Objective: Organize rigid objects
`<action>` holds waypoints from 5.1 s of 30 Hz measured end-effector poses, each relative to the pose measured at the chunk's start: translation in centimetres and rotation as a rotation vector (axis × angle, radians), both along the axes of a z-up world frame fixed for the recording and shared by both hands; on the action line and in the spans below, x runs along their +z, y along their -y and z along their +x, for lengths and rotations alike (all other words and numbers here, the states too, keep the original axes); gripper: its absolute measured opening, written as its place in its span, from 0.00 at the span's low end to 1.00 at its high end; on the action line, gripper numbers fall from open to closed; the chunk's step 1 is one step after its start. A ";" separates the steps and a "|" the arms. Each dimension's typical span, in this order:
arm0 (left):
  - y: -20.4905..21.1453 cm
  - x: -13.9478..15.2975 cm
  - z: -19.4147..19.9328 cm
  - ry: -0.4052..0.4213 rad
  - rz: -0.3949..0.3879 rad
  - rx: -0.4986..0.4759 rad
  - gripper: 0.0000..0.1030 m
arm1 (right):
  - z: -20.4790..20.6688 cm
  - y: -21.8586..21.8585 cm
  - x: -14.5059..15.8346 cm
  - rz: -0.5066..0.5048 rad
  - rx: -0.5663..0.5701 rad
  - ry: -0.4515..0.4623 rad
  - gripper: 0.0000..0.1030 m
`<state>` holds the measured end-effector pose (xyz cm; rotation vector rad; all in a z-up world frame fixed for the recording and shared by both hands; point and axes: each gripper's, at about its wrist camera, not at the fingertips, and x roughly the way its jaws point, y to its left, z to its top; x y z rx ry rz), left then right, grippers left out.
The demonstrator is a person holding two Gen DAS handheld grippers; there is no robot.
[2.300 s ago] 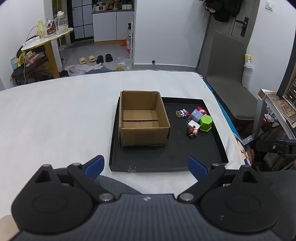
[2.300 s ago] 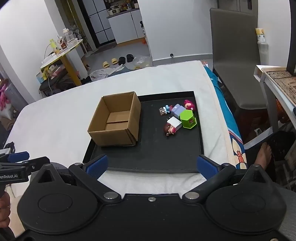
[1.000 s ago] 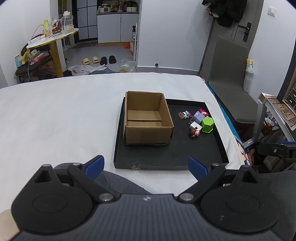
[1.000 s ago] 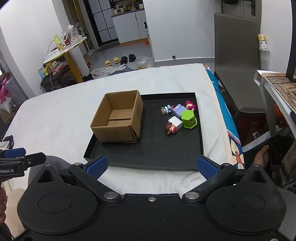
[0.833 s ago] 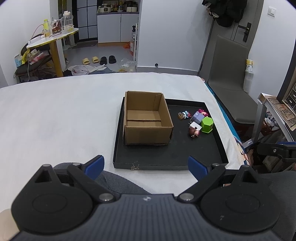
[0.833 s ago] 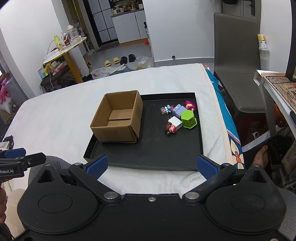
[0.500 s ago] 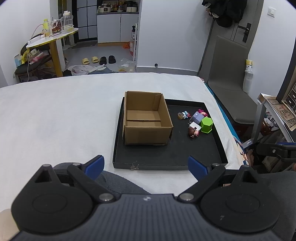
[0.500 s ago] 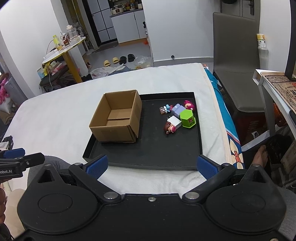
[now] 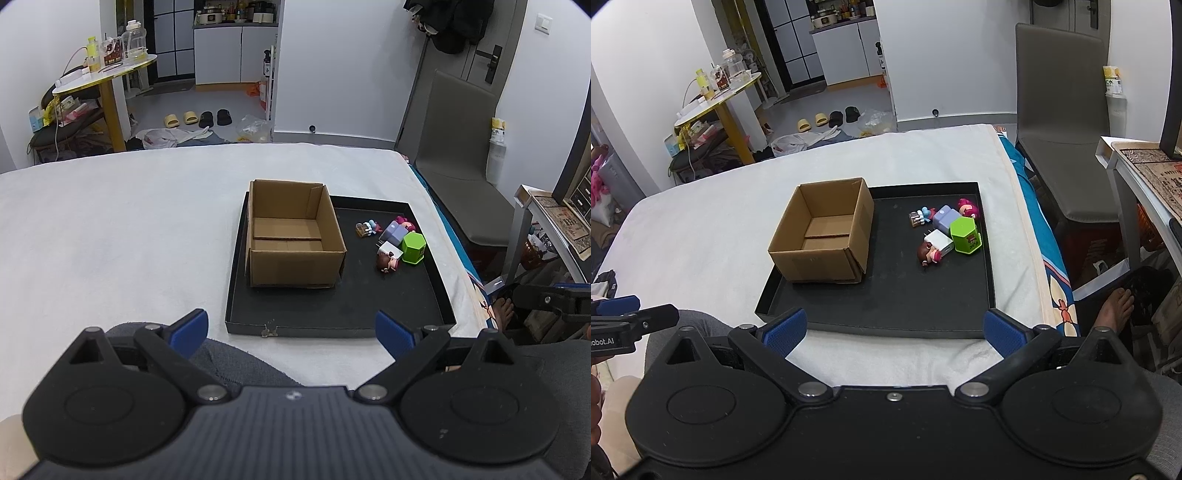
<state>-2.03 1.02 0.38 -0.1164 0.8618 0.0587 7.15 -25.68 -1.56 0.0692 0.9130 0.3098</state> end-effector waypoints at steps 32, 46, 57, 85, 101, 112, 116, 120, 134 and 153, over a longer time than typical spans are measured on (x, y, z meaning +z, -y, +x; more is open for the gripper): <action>-0.3 -0.1 0.3 -0.007 -0.010 -0.004 0.94 | -0.1 -0.2 0.0 -0.003 -0.006 0.004 1.00; -0.3 -0.7 1.4 -0.028 -0.014 -0.008 0.94 | 0.8 0.1 -0.6 0.010 -0.012 -0.014 1.00; -0.6 -2.4 3.9 -0.075 -0.027 -0.011 0.94 | 2.7 -0.3 -2.1 -0.002 -0.019 -0.014 1.00; -4.3 -7.6 11.2 -0.121 -0.109 0.134 0.91 | 11.6 0.2 -8.2 0.043 -0.093 -0.110 0.88; -6.9 -10.4 15.1 -0.120 -0.146 0.247 0.58 | 16.1 -0.1 -11.7 0.087 -0.151 -0.161 0.77; -8.3 -13.0 17.8 -0.161 -0.172 0.287 0.39 | 19.3 -0.1 -16.2 0.130 -0.213 -0.238 0.69; -8.3 -14.0 18.9 -0.177 -0.175 0.295 0.35 | 20.0 -0.1 -17.6 0.154 -0.226 -0.257 0.69; -8.6 -14.8 19.7 -0.186 -0.175 0.305 0.33 | 20.5 -0.4 -18.7 0.161 -0.221 -0.250 0.69; -8.5 -17.3 22.9 -0.225 -0.146 0.292 0.23 | 22.4 -1.0 -22.3 0.158 -0.251 -0.273 0.66; -7.8 -17.8 22.4 -0.212 -0.104 0.203 0.10 | 22.8 -2.4 -24.3 0.173 -0.213 -0.232 0.43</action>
